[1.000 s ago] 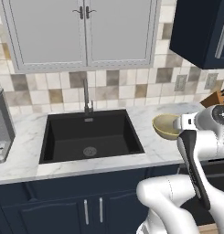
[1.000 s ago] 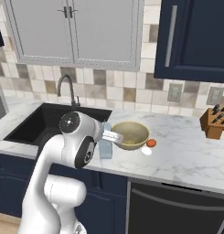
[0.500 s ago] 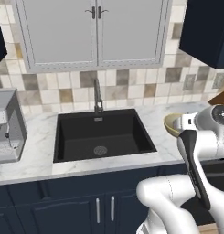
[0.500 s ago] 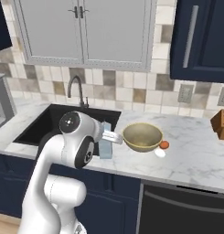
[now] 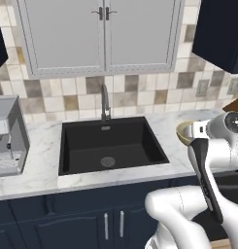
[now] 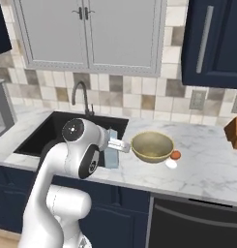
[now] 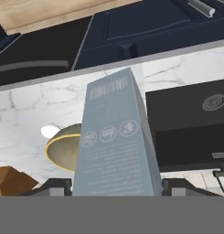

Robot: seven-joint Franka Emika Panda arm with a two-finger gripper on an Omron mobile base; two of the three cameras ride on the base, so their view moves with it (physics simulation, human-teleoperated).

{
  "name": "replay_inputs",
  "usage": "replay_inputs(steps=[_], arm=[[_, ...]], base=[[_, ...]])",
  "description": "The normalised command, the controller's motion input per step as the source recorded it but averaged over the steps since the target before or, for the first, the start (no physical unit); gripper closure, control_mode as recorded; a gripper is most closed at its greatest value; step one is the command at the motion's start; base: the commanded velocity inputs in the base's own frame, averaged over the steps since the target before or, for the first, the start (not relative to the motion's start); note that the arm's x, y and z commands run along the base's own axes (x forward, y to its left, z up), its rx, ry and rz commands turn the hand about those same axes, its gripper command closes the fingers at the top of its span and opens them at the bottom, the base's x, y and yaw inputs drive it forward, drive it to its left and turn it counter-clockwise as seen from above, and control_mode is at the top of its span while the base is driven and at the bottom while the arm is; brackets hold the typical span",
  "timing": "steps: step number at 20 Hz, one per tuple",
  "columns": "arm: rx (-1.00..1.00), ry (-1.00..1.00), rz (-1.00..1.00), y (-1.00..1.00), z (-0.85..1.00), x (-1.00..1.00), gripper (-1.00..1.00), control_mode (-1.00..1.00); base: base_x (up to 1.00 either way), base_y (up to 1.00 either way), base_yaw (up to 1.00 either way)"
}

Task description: Gather the eggs and milk located in the vicinity of the sink area and place them right next to the bowl.

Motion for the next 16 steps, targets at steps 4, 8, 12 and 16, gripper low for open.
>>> replay_inputs(steps=[4,8,12,16], arm=[[0.0,0.0,0.0,0.0,0.0,0.0,1.0,1.0],[0.0,0.0,0.0,0.0,0.0,0.0,1.0,1.0],[0.0,0.0,0.0,0.0,0.0,0.0,1.0,1.0],[0.0,0.0,0.0,0.0,0.0,0.0,1.0,1.0]], base=[[0.36,0.3,-0.01],[0.3,0.21,0.0],[0.33,0.19,0.0],[0.36,0.18,0.0]])
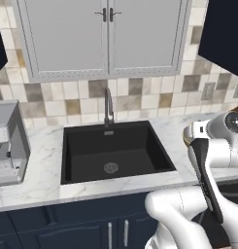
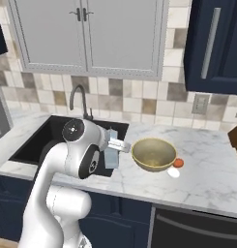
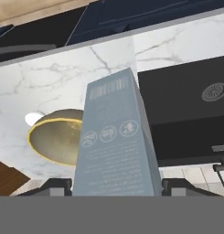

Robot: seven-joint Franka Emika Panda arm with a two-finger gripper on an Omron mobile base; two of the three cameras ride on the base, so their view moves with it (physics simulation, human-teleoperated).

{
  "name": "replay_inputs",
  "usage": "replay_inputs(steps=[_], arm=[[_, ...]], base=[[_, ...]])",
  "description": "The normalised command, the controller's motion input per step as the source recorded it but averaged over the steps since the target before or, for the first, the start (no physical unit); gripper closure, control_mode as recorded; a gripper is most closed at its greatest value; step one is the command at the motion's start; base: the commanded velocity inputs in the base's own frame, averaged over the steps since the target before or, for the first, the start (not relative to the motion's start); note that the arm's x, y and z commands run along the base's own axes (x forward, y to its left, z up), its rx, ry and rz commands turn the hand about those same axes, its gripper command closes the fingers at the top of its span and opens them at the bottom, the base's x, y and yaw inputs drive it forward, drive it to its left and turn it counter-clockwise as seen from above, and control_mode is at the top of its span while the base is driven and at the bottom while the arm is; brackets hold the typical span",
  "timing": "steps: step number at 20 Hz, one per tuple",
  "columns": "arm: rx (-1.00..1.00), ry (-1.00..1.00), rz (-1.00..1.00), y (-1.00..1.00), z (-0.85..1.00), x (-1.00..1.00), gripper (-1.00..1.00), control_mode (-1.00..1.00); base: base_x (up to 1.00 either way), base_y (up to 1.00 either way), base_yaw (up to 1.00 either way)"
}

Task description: Gather the eggs and milk located in the vicinity of the sink area and place them right next to the bowl.

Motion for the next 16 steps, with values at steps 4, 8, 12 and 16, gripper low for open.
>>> replay_inputs(steps=[4,8,12,16], arm=[[0.0,0.0,0.0,0.0,0.0,0.0,1.0,1.0],[0.0,0.0,0.0,0.0,0.0,0.0,1.0,1.0],[0.01,0.0,0.0,0.12,-0.01,0.15,1.0,-1.0],[0.06,0.0,0.0,0.05,-0.02,0.22,1.0,-1.0]], base=[[0.36,0.2,0.0],[0.28,0.17,0.0],[0.05,0.04,0.0],[0.0,0.0,0.0]])
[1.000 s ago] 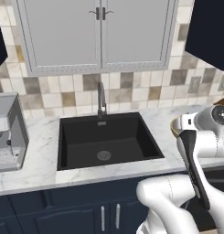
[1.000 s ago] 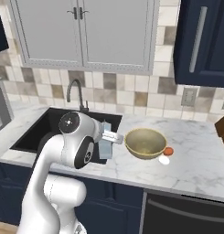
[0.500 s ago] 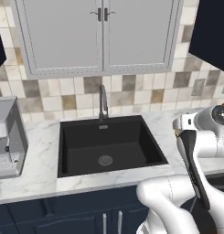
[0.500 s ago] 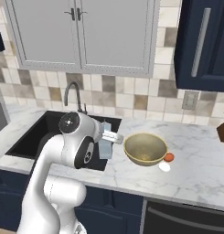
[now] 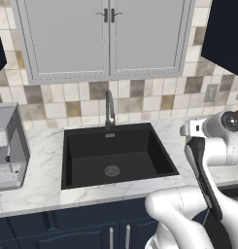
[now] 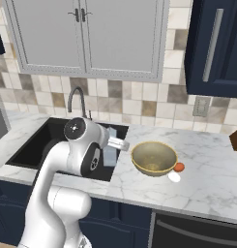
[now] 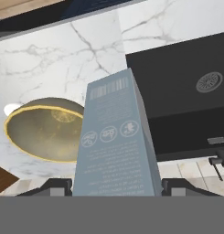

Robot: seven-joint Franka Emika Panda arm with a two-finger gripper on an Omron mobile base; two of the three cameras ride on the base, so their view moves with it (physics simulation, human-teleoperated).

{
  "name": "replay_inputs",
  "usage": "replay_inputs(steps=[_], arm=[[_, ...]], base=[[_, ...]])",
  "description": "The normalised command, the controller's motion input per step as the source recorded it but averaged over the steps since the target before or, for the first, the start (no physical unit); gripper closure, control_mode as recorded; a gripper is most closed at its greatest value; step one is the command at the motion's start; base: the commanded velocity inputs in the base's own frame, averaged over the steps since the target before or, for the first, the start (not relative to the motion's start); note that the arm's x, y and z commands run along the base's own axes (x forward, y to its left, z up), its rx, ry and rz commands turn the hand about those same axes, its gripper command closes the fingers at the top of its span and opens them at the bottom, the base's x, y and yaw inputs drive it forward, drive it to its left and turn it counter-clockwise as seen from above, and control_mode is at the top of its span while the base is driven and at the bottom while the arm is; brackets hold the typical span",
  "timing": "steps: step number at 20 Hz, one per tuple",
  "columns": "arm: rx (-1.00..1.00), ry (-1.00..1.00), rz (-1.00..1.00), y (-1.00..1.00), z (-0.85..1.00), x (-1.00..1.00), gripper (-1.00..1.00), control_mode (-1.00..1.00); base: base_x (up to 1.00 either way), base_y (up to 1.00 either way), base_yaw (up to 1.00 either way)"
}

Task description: Gather the eggs and milk located in the vicinity of the sink area and place them right next to the bowl.

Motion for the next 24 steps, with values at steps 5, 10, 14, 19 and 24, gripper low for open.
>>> replay_inputs(steps=[5,10,14,19,24], arm=[[0.05,-0.01,0.0,0.03,-0.05,0.22,1.0,-1.0],[0.01,0.0,0.0,0.0,-0.06,0.09,1.0,-1.0],[-0.02,0.04,-0.01,0.0,-0.04,0.01,1.0,-1.0],[0.02,-0.04,0.0,0.0,-0.08,0.04,1.0,-1.0],[0.0,-0.12,0.0,0.0,-0.3,0.12,1.0,-1.0]], base=[[0.0,0.0,0.0],[0.0,0.0,0.0],[0.0,0.0,0.0],[0.0,0.0,0.0],[0.0,0.0,0.0]])
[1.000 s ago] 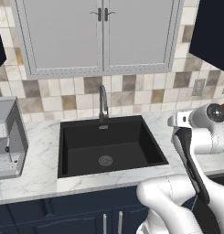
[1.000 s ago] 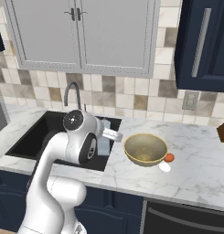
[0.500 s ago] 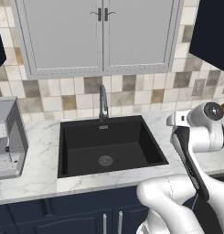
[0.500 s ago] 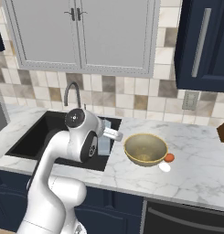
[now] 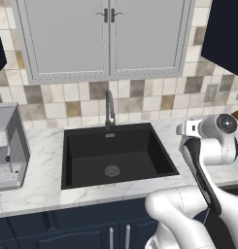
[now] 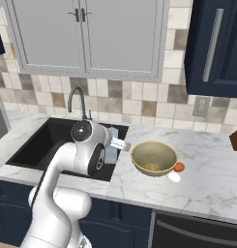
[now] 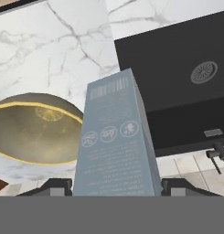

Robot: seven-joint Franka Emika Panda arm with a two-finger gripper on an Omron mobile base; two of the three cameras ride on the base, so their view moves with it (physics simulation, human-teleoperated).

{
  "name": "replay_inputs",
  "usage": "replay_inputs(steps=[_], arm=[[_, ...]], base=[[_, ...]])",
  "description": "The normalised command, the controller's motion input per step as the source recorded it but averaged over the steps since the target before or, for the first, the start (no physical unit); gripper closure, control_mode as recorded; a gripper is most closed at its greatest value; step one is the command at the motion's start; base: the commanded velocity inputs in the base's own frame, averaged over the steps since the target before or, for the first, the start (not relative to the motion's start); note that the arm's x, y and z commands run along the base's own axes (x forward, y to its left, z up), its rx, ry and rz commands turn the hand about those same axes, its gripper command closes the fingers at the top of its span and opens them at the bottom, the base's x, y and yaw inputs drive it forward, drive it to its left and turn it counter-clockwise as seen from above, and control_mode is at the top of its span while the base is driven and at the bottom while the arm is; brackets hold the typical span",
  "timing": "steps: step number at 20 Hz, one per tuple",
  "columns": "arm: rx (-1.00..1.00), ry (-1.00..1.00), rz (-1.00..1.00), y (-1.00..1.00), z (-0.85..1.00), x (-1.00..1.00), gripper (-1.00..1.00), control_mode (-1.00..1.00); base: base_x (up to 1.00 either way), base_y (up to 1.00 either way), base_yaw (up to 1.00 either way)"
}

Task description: Gather the eggs and milk located in the vicinity of the sink area and place them right next to the bowl.

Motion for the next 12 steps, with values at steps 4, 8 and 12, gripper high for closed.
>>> replay_inputs(steps=[4,8,12], arm=[[0.0,0.0,0.0,0.04,-0.25,0.25,1.0,-1.0],[0.0,0.06,0.0,0.0,-0.12,0.33,1.0,-1.0],[0.0,0.05,0.0,0.0,-0.01,0.25,1.0,-1.0]], base=[[0.0,0.0,0.0],[0.0,0.0,0.0],[0.0,0.0,0.0]])
